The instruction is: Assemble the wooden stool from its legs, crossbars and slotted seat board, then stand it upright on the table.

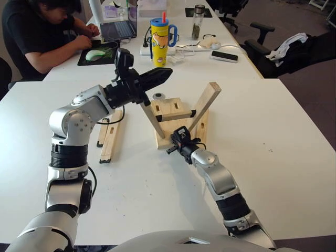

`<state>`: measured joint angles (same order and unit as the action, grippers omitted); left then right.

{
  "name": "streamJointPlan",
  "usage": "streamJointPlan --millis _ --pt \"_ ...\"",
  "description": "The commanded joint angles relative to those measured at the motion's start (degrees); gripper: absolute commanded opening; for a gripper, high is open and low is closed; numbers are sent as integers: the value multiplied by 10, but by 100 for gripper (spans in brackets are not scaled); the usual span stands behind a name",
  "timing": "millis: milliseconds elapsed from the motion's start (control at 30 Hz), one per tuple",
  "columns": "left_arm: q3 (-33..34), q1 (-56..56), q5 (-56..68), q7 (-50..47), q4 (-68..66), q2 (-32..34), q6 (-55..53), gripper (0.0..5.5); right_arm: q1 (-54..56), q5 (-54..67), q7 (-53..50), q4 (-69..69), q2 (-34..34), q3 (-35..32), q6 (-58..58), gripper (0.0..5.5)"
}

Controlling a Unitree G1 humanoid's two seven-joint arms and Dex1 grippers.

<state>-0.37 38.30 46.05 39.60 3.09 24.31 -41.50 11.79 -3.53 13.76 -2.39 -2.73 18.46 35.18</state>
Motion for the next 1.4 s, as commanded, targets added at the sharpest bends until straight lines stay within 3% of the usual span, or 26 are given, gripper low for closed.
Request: streamJointPlan --millis 33,133,367,433,600,667,900,1000,1200,1400 --pt "-70 -80 -93 -47 -50 -21 -2 1 -42 6 13 59 1 18 52 0" --pt "11 -1 -55 -62 -43 -51 55 1 -39 6 15 64 0 17 51 0" --pt "204 201 107 -138 0 -42 79 1 -41 8 13 66 -3 9 51 0" --pt "179 186 98 -145 9 -32 43 1 -44 9 11 64 -2 8 51 0" --pt "-86 -113 -45 -194 29 -15 -81 1 -42 8 11 62 0 12 54 0" --pt "-119 -175 -86 -218 11 -26 -75 1 -36 8 13 67 0 11 55 0" --pt "3 -13 -159 -271 16 -93 147 1 -20 9 24 86 -6 10 46 0" --pt "42 4 -179 -303 54 -111 208 1 -16 8 28 91 -6 13 30 0" --pt "97 -120 -281 -376 103 -90 251 1 -25 49 43 6 4 -27 -88 0" --pt "79 -258 -308 -363 133 -90 208 1 -3 78 112 -84 -61 -50 -64 0"
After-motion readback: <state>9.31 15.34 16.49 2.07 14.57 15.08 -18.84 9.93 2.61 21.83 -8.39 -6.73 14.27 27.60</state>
